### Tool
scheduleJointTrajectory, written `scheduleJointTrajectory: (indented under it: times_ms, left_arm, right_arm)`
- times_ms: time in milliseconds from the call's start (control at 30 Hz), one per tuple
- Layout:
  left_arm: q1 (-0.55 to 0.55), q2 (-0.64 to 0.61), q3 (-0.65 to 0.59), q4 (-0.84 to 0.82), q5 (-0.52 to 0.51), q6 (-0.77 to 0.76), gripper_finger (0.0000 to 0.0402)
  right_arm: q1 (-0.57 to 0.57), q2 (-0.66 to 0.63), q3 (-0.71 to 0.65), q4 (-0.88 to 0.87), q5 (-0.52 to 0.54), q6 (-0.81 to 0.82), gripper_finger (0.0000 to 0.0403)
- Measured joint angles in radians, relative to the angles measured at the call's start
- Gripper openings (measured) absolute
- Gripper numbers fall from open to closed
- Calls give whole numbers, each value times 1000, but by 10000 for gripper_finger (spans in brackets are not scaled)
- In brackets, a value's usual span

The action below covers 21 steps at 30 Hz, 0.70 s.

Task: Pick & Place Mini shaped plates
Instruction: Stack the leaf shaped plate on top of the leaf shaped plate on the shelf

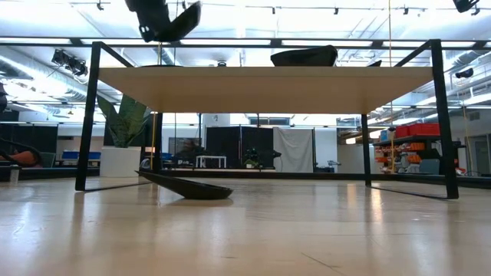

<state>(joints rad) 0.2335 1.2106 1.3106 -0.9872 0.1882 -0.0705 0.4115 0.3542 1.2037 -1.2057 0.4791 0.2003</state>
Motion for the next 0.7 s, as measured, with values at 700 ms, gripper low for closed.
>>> scheduleJointTrajectory:
  times_ms: [700]
  left_arm:
    - [39,33,-2,-61,11,197,0]
  right_arm:
    - [0,0,0,0,0,0,23]
